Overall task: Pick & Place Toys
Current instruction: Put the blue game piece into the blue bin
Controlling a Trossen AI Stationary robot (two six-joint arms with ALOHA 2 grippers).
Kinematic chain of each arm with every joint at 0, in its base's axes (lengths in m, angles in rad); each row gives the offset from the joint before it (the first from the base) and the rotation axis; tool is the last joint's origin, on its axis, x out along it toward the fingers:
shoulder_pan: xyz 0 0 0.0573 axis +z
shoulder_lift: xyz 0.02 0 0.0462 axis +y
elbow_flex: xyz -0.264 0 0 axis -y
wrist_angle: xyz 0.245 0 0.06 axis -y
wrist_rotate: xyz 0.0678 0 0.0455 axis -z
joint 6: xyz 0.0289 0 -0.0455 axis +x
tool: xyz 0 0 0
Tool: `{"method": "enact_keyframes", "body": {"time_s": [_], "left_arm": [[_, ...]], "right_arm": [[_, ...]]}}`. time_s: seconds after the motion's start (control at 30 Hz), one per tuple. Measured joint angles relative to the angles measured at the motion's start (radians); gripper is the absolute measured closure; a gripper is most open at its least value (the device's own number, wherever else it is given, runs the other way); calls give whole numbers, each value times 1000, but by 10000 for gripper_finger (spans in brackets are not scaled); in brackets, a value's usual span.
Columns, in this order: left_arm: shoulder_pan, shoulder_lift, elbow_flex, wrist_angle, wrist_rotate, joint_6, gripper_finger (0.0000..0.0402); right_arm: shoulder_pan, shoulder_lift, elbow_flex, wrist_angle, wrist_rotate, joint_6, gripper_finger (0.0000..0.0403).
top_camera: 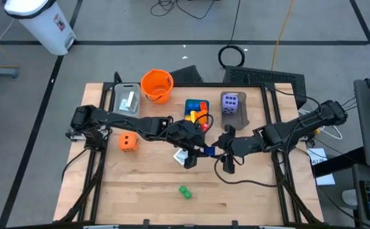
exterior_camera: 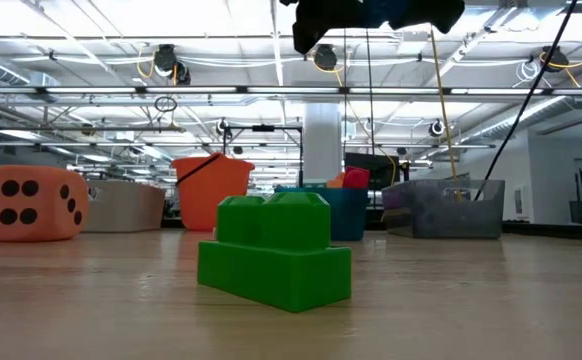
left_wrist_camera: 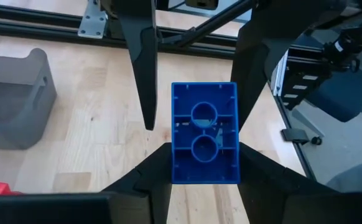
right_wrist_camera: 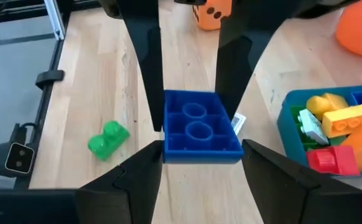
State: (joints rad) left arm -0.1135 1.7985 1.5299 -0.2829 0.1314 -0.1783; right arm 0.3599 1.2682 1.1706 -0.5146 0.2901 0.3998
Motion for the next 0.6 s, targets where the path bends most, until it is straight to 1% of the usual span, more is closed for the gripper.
{"method": "enact_keyframes", "body": {"time_s": [0.2,0.37,0.47,0.6], "left_arm": [[-1,0,0,2,2,0,251],[-1,0,0,2,2,0,242],[-1,0,0,1,2,0,244],[-1,0,0,1,0,0,251]], "right_arm": [[0,0,0,25,1,-20,193],[0,0,0,27,-2,-20,194],[0,0,0,28,-3,-20,205],[0,0,0,29,-8,-19,236]]}}
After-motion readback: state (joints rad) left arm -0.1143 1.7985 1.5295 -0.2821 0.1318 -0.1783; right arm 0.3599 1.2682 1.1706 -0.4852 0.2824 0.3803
